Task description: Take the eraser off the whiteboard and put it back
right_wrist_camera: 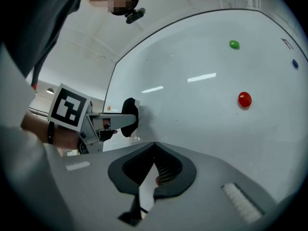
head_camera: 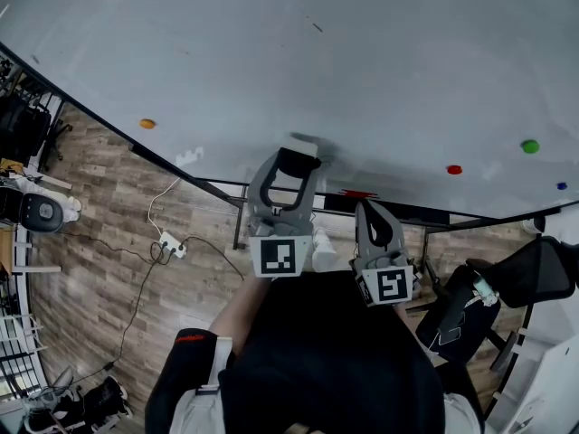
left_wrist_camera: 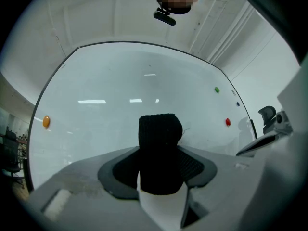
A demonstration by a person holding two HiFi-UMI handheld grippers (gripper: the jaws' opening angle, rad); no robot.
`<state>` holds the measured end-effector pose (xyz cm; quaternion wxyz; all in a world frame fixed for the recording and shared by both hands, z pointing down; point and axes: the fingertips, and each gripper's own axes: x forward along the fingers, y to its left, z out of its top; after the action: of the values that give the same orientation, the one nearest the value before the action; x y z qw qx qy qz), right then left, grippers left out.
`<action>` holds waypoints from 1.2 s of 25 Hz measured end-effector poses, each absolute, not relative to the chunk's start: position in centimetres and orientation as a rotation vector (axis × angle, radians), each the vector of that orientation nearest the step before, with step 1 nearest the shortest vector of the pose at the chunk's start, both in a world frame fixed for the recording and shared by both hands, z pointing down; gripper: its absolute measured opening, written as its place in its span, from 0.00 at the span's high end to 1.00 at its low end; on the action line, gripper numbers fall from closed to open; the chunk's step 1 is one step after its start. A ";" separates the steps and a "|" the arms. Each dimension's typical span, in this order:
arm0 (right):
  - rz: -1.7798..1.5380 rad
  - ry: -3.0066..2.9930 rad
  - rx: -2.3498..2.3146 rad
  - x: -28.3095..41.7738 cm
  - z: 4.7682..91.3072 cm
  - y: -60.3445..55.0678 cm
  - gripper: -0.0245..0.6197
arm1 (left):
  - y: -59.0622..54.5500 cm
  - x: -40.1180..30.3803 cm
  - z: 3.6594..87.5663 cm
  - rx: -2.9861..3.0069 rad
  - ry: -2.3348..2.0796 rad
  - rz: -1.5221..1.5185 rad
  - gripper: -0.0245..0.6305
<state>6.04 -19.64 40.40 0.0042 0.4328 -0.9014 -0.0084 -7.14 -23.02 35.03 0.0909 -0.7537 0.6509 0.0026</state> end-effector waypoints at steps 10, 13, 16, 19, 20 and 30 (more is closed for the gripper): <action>-0.034 -2.814 1.386 6.5 40.3 -20.0 0.96 | -23.4 -7.2 35.1 -2.217 1.964 -0.002 0.61; -0.040 -2.804 1.383 6.5 40.3 -20.0 0.96 | -23.5 -7.1 35.1 -2.201 1.977 -0.007 0.61; -0.035 -2.800 1.372 6.3 40.3 -20.0 0.96 | -23.6 -7.1 35.0 -2.187 2.000 -0.011 0.61; -0.046 -2.800 1.367 6.3 40.4 -19.9 0.96 | -23.6 -7.1 35.0 -2.173 2.026 -0.016 0.61; -0.043 -2.801 1.372 6.4 40.4 -19.9 0.96 | -23.6 -7.1 35.0 -2.171 2.030 -0.013 0.61; -0.031 -2.794 1.375 6.1 40.5 -19.8 0.96 | -23.7 -6.8 35.1 -2.165 1.995 -0.008 0.60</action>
<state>6.13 -19.84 40.45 0.0135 0.4416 -0.8971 -0.0100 -6.80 -23.70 35.10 0.0989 -0.7318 0.6743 -0.0027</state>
